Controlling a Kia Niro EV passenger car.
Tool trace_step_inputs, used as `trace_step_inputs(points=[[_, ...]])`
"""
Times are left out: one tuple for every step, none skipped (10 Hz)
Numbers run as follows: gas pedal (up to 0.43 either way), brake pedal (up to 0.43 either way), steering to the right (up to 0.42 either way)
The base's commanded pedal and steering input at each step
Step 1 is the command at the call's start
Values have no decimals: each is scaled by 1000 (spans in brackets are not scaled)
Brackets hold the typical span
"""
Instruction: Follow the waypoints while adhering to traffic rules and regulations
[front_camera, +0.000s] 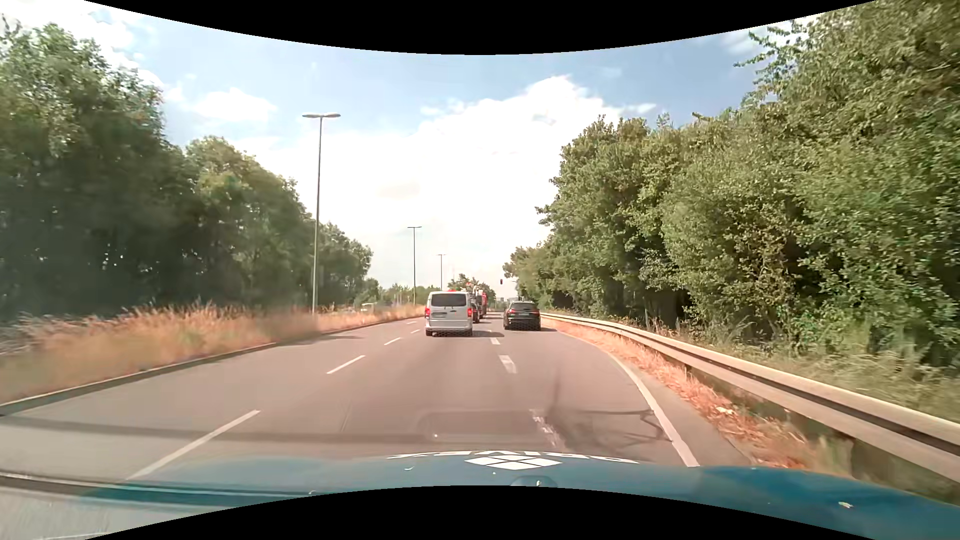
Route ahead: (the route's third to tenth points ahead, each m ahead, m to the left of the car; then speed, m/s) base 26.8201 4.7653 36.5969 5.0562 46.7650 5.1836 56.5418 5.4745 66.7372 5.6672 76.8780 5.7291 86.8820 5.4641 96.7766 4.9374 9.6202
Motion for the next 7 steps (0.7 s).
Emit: trace_step_inputs(points=[[209, 0, 53], [209, 0, 53], [209, 0, 51], [209, 0, 43], [209, 0, 33], [209, 0, 22], [209, 0, 13]])
